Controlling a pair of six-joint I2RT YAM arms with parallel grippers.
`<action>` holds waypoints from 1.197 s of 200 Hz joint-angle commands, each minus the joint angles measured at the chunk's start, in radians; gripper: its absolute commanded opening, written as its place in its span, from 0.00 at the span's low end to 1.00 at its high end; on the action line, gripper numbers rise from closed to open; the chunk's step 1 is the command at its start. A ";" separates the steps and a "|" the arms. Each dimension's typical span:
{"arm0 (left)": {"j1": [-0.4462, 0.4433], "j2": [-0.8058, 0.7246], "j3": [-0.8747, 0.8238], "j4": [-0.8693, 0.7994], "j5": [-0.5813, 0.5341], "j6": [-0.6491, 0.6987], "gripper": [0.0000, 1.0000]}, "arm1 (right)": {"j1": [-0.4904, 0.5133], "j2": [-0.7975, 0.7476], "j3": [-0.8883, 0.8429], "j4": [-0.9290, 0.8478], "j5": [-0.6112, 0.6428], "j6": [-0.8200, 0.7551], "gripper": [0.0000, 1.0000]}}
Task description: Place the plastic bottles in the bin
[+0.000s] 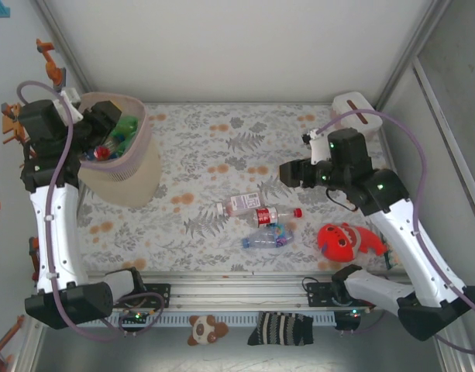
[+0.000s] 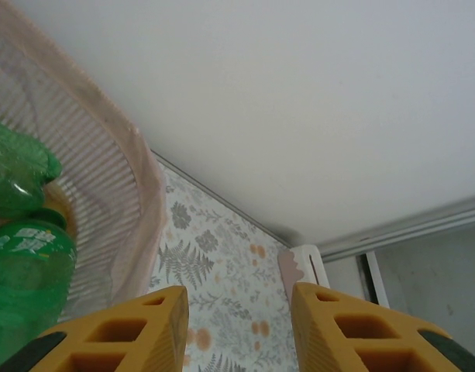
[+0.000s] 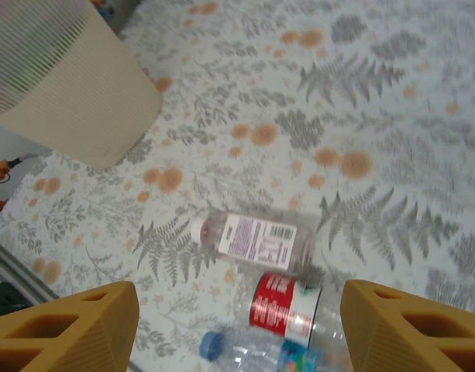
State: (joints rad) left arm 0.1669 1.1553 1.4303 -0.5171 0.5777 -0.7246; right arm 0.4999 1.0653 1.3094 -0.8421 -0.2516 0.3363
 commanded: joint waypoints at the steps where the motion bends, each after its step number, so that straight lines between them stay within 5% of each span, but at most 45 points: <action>1: -0.010 -0.049 -0.032 0.023 0.027 0.033 0.39 | 0.002 0.010 -0.039 -0.100 0.051 0.190 0.68; 106: -0.044 -0.150 -0.187 0.048 0.025 -0.009 0.42 | 0.001 -0.019 -0.413 0.076 0.288 1.079 0.62; 239: -0.073 -0.170 -0.226 0.098 0.030 -0.049 0.44 | -0.163 0.287 -0.570 0.377 0.113 1.242 0.57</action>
State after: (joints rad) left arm 0.1028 0.9970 1.2133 -0.4477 0.5926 -0.7612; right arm 0.3508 1.3418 0.7734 -0.5209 -0.1131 1.5230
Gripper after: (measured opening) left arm 0.444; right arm 0.575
